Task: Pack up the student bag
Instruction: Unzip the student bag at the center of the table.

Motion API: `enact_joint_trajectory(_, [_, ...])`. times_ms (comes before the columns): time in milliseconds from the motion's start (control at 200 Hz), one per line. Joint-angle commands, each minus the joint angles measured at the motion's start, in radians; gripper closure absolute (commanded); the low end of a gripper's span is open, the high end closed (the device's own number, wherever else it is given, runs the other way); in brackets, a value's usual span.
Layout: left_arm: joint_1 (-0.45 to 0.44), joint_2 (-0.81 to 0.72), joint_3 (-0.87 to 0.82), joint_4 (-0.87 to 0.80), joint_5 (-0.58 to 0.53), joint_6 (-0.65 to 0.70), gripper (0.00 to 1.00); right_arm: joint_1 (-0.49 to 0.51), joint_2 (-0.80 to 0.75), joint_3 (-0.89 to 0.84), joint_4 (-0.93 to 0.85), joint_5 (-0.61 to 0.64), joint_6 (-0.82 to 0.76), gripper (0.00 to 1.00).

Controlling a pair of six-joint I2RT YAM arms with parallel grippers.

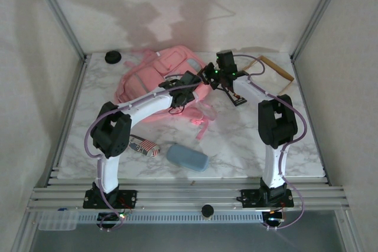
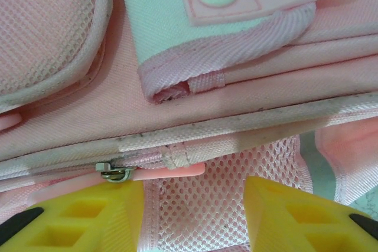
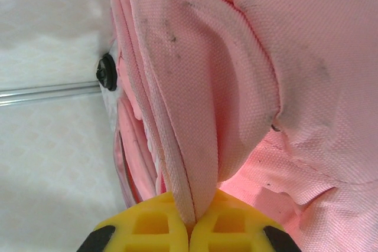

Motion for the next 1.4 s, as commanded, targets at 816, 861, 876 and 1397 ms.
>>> enact_joint_trajectory(816, [0.067, -0.012, -0.06, -0.012, -0.169, -0.434, 0.89, -0.012, -0.103, -0.026, 0.136, 0.01, 0.02, 1.0])
enact_joint_trajectory(861, [0.068, -0.02, -0.058, -0.012, -0.169, -0.424, 0.93, -0.012, -0.103, -0.028, 0.139, 0.013, 0.019, 1.0])
enact_joint_trajectory(876, [0.068, -0.023, -0.059, -0.013, -0.169, -0.421, 0.94, -0.012, -0.103, -0.028, 0.138, 0.014, 0.018, 1.0])
enact_joint_trajectory(1397, [0.063, -0.299, -0.245, 0.002, 0.017, -0.218, 1.0, -0.056, -0.052, 0.006, 0.114, 0.006, -0.031, 1.0])
